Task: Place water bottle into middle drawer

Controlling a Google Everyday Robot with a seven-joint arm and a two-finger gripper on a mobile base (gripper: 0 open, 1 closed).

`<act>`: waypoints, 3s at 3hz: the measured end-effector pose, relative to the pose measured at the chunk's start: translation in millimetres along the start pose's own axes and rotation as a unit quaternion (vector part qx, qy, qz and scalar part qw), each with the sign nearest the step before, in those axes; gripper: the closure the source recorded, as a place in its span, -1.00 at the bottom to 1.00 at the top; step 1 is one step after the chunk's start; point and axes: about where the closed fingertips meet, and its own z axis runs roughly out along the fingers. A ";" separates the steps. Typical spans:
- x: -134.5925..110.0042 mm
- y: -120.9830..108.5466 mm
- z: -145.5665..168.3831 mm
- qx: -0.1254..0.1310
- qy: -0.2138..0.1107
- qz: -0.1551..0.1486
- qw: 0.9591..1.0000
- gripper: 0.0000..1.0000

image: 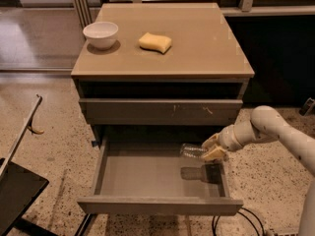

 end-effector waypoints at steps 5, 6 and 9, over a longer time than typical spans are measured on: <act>-4.1 42.4 85.8 -0.055 -0.056 0.022 0.997 1.00; 0.7 48.1 112.1 -0.077 -0.052 0.030 0.995 1.00; 26.0 48.7 134.6 -0.085 -0.057 0.062 0.993 -0.30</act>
Offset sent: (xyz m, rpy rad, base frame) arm -0.0374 0.0369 -0.0880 0.0566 0.1544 -0.0498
